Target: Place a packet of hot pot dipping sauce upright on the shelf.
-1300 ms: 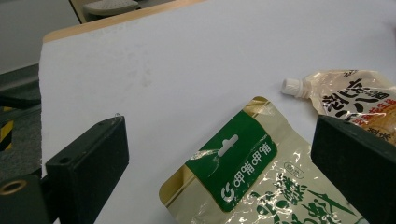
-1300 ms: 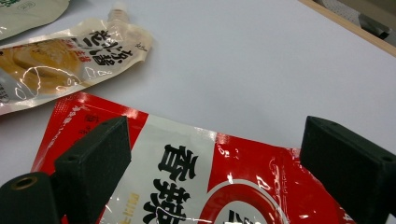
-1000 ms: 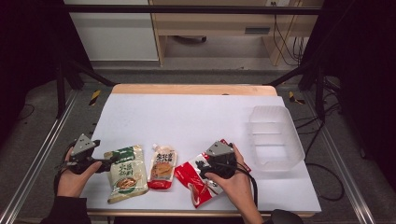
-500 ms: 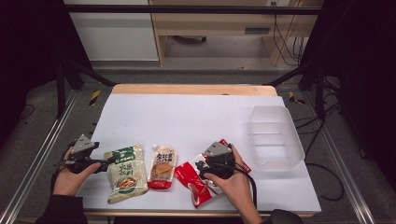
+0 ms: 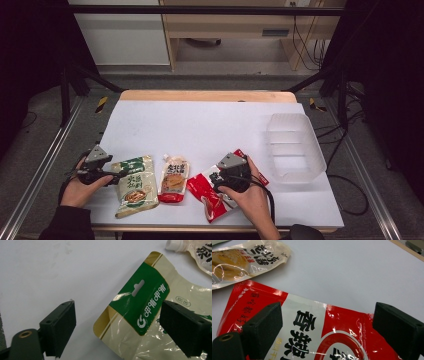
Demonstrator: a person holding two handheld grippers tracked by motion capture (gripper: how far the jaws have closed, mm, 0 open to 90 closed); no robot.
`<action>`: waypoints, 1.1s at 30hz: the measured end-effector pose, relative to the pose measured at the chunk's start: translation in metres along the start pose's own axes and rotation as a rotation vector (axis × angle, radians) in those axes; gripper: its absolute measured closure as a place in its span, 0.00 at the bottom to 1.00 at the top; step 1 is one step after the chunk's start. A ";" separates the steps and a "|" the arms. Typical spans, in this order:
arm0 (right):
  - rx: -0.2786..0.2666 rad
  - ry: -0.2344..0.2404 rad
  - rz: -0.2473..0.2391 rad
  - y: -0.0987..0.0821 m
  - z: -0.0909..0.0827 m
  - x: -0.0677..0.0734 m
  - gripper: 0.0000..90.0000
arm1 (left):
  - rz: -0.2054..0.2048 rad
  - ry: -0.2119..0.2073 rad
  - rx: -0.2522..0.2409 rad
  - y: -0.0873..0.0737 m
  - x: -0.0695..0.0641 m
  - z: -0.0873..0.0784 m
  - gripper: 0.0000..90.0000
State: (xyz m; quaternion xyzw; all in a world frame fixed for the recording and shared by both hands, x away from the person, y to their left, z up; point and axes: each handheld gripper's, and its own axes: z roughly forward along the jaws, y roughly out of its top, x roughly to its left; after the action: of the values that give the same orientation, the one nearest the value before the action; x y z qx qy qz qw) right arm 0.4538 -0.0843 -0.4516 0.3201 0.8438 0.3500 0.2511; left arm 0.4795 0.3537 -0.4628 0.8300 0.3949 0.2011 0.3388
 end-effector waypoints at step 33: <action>0.028 -0.015 -0.027 0.000 -0.001 0.004 0.12 | 0.017 -0.113 0.020 -0.008 -0.015 -0.019 0.67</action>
State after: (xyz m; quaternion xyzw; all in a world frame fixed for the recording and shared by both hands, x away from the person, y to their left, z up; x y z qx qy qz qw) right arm 0.4506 -0.0815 -0.4521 0.3146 0.8510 0.3323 0.2577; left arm 0.4546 0.3528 -0.4559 0.8466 0.3700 0.1530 0.3506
